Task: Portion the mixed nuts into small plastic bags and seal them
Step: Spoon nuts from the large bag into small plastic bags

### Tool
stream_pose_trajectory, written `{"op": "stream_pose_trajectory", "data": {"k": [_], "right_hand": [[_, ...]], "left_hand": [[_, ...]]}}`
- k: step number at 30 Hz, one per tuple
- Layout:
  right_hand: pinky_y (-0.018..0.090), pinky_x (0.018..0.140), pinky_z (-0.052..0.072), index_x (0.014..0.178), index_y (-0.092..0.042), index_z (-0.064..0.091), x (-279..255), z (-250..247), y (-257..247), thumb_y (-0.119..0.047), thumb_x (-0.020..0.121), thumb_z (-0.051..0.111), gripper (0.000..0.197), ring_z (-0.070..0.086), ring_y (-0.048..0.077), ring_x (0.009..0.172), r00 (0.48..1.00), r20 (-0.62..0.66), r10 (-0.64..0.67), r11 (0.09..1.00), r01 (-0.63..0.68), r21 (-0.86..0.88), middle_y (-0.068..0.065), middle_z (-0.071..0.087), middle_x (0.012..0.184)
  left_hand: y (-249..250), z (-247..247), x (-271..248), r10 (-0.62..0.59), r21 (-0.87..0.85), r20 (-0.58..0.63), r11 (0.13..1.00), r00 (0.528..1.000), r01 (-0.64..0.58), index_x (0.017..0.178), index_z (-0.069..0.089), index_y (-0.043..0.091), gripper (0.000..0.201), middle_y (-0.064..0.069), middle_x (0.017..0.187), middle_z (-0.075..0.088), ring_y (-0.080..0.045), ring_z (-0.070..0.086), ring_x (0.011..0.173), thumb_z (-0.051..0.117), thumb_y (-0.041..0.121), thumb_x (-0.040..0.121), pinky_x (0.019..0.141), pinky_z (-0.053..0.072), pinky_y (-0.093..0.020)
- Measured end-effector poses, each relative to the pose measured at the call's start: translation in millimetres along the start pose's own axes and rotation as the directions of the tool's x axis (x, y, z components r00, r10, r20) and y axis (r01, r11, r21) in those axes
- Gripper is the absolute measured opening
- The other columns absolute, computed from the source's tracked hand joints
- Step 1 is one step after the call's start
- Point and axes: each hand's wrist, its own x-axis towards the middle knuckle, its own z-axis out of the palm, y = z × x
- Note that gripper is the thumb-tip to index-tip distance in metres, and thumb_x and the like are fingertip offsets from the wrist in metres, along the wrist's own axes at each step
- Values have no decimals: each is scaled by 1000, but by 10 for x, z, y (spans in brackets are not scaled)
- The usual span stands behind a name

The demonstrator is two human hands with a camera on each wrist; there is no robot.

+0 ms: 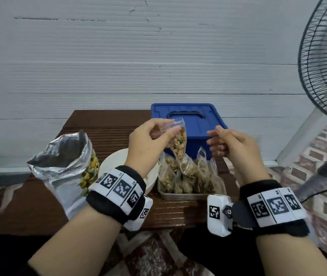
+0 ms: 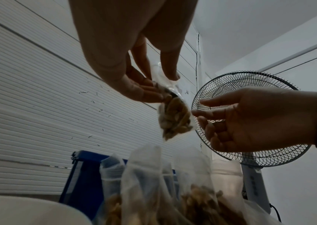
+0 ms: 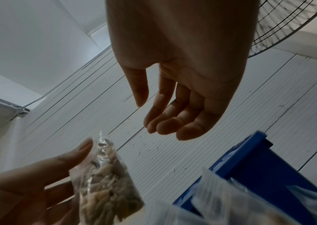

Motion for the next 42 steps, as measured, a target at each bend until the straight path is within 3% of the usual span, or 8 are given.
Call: {"op": "stream_pose_trajectory", "data": {"k": [5, 9, 13, 17, 24, 33, 36, 42], "right_hand": [[25, 61, 49, 84, -12, 72, 36, -195, 3, -29, 94, 58, 25, 58, 15, 63, 991, -136, 15, 997, -4, 83, 6, 68, 70], [26, 62, 50, 87, -12, 72, 59, -274, 30, -29, 95, 55, 25, 60, 16, 65, 984, -173, 34, 995, -18, 94, 6, 69, 72], [25, 61, 50, 85, -14, 71, 58, -280, 35, -29, 96, 55, 24, 60, 16, 64, 987, -153, 52, 995, -38, 92, 6, 68, 73], [21, 58, 49, 85, -16, 71, 59, -273, 34, -29, 96, 54, 24, 59, 14, 64, 988, -145, 57, 995, -44, 91, 6, 68, 74], [22, 58, 48, 82, -17, 69, 51, -219, 35, -29, 97, 53, 25, 57, 12, 61, 991, -105, 83, 995, -77, 59, 4, 66, 73], [24, 61, 49, 82, -19, 69, 64, -172, 7, -31, 97, 52, 25, 58, 12, 63, 991, -97, 87, 996, -85, 25, 2, 67, 74], [25, 61, 48, 81, -20, 69, 70, -149, 7, -31, 97, 52, 26, 58, 13, 64, 992, -95, 83, 997, -82, 14, 2, 68, 73], [21, 57, 48, 82, -19, 70, 65, -83, 3, -31, 96, 53, 25, 57, 10, 60, 995, -74, 73, 997, -73, 2, 2, 67, 73]], "left_hand": [[-15, 180, 196, -52, 40, 34, 998, 998, 51, 98, 68, 21, 18, -5, 101, 68, -22, 68, 93, 75, 25, 82, 71, 60, -35], [-68, 316, 296, -85, 171, 84, 983, 993, 69, 106, 63, 14, 25, 3, 94, 61, -8, 66, 79, 71, 25, 86, 73, 60, -30], [-152, 430, 325, -163, 287, 135, 951, 977, 119, 110, 56, 17, 28, 3, 90, 59, -17, 65, 85, 69, 26, 87, 85, 56, -41], [-253, 483, 316, -219, 420, 184, 899, 958, 125, 114, 54, 19, 31, 1, 85, 66, -12, 63, 87, 68, 28, 88, 82, 50, -27], [-348, 496, 294, -287, 660, 187, 745, 939, 96, 94, 61, 25, 24, 11, 75, 63, -10, 62, 82, 74, 40, 81, 84, 53, -35], [-336, 450, 312, -291, 686, 155, 719, 944, 109, 77, 57, 34, 19, 15, 71, 63, -11, 63, 88, 75, 42, 78, 91, 51, -38], [-316, 455, 311, -304, 699, 177, 709, 936, 98, 89, 65, 25, 22, 14, 74, 62, -11, 64, 86, 74, 43, 79, 88, 53, -36], [-316, 434, 290, -336, 731, 235, 680, 912, 62, 110, 68, 27, 46, 13, 89, 64, -12, 62, 100, 70, 58, 76, 98, 47, -40]]}}
